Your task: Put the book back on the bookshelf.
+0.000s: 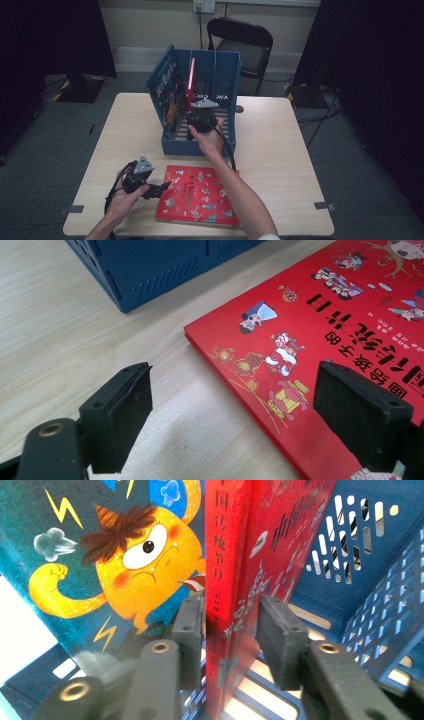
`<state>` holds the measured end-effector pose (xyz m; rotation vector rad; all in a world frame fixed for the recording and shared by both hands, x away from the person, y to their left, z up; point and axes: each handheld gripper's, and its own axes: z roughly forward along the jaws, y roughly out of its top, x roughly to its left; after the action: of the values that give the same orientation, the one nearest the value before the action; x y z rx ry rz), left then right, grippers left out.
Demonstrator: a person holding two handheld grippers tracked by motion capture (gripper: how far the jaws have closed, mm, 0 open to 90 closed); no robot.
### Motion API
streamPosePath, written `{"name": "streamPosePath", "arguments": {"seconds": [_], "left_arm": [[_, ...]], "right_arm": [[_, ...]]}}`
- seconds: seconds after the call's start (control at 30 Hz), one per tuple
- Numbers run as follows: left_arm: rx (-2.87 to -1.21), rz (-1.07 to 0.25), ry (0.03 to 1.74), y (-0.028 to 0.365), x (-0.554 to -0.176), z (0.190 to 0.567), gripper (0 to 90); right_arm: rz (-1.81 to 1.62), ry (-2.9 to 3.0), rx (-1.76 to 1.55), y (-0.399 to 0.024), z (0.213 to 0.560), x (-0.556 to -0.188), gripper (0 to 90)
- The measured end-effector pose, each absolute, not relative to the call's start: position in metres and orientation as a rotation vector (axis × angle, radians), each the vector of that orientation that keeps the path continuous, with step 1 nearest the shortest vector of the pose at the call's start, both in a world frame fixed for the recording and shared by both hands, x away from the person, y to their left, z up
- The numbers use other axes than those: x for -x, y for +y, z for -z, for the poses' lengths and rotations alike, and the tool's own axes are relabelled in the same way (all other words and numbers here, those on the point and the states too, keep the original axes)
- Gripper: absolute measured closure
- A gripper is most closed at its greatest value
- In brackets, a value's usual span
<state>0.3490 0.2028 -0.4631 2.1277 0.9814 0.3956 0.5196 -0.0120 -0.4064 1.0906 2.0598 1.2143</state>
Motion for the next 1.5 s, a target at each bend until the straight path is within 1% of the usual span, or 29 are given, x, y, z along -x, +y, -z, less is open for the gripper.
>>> {"name": "streamPosePath", "arguments": {"seconds": [0.2, 0.3, 0.4, 0.43, 0.47, 0.5, 0.57, 0.63, 0.77, 0.93, 0.97, 1.07, 1.2, 1.27, 1.5], "left_arm": [[-2.128, -0.391, 0.983, 0.202, -0.349, 0.463, 15.9], [-2.129, -0.395, 0.984, 0.202, -0.349, 0.464, 15.9], [-2.125, -0.409, 0.99, 0.203, -0.35, 0.464, 15.9], [-2.121, -0.406, 0.992, 0.203, -0.35, 0.464, 15.9], [-2.119, -0.406, 0.996, 0.204, -0.35, 0.464, 15.9], [-2.114, -0.403, 1.001, 0.204, -0.35, 0.464, 15.9], [-2.107, -0.395, 1.003, 0.204, -0.351, 0.465, 15.9], [-2.106, -0.401, 1.008, 0.205, -0.352, 0.466, 15.9], [-2.101, -0.397, 1.011, 0.204, -0.352, 0.466, 16.8], [-2.104, -0.387, 1.011, 0.204, -0.352, 0.466, 16.8], [-2.103, -0.385, 1.01, 0.204, -0.352, 0.466, 16.8], [-2.105, -0.38, 1.014, 0.203, -0.352, 0.467, 17.6], [-2.115, -0.382, 1.018, 0.203, -0.353, 0.466, 18.8], [-2.107, -0.382, 1.027, 0.202, -0.352, 0.466, 19.2], [-2.103, -0.377, 1.024, 0.199, -0.351, 0.466, 19.3]], "right_arm": [[-1.236, 2.11, -1.061, -0.017, 0.407, -0.515, 53.4], [-1.233, 2.11, -1.047, -0.019, 0.407, -0.512, 52.8], [-1.255, 2.128, -1.042, -0.026, 0.407, -0.508, 49.4], [-1.256, 2.126, -1.034, -0.028, 0.406, -0.506, 47.4], [-1.295, 2.168, -1.021, -0.032, 0.404, -0.504, 40.5], [-1.295, 2.168, -1.021, -0.032, 0.404, -0.504, 40.5], [-1.289, 2.197, -1.01, -0.037, 0.403, -0.502, 37.7], [-1.313, 2.188, -1.001, -0.043, 0.401, -0.497, 37.6], [-1.316, 2.22, -0.969, -0.053, 0.396, -0.487, 32.8], [-1.326, 2.223, -0.948, -0.064, 0.388, -0.472, 30.2], [-1.353, 2.236, -0.956, -0.072, 0.385, -0.465, 25.0], [-1.353, 2.243, -0.937, -0.084, 0.382, -0.454, 21.3], [-1.348, 2.245, -0.941, -0.103, 0.383, -0.439, 20.8], [-1.359, 2.241, -0.948, -0.112, 0.384, -0.433, 22.6], [-1.317, 2.259, -0.957, -0.136, 0.392, -0.411, 22.6]]}}
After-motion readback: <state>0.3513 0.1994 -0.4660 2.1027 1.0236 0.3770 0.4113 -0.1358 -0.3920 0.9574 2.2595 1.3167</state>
